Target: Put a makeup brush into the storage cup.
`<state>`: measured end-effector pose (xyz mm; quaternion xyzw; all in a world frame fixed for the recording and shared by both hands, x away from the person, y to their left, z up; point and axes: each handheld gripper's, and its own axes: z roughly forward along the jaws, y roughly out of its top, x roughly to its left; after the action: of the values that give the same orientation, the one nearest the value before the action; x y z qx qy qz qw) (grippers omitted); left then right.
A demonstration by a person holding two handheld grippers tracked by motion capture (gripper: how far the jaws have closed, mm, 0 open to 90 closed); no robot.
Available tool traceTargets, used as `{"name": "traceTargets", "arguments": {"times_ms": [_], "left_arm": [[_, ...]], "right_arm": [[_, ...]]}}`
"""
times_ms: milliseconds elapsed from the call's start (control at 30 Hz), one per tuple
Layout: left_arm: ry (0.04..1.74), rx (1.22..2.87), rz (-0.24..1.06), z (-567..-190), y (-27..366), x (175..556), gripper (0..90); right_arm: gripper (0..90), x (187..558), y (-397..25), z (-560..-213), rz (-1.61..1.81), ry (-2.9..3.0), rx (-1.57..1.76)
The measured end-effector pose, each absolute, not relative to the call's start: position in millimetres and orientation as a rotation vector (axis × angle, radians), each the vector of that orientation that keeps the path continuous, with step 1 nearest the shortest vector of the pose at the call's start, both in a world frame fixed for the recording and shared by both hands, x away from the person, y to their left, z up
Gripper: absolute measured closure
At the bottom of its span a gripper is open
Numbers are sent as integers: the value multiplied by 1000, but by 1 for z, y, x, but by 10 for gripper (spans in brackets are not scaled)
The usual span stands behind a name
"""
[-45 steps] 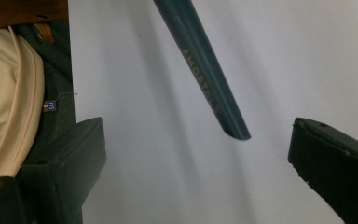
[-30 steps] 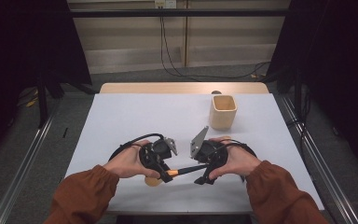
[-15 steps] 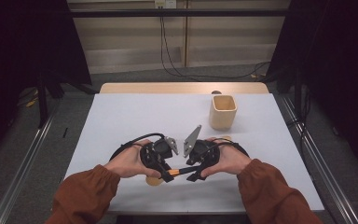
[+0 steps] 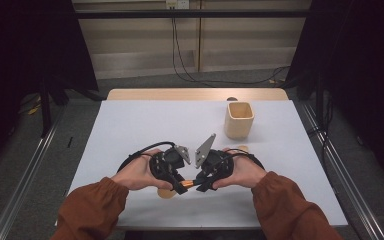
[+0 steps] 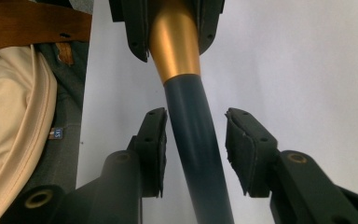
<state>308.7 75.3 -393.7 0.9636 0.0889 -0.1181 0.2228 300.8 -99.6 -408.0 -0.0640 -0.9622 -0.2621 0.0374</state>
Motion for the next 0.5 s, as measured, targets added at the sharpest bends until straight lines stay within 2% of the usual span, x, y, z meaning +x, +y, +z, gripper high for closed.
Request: {"name": "traceTargets", "arguments": {"times_ms": [200, 500], "left_arm": [[206, 2694, -321, -395, 76, 311, 661], [213, 2689, -328, -398, 76, 311, 661]], "right_arm": [[647, 301, -98, -408, -820, -2950, -185], [667, 300, -95, -411, -859, -2941, -159]]}}
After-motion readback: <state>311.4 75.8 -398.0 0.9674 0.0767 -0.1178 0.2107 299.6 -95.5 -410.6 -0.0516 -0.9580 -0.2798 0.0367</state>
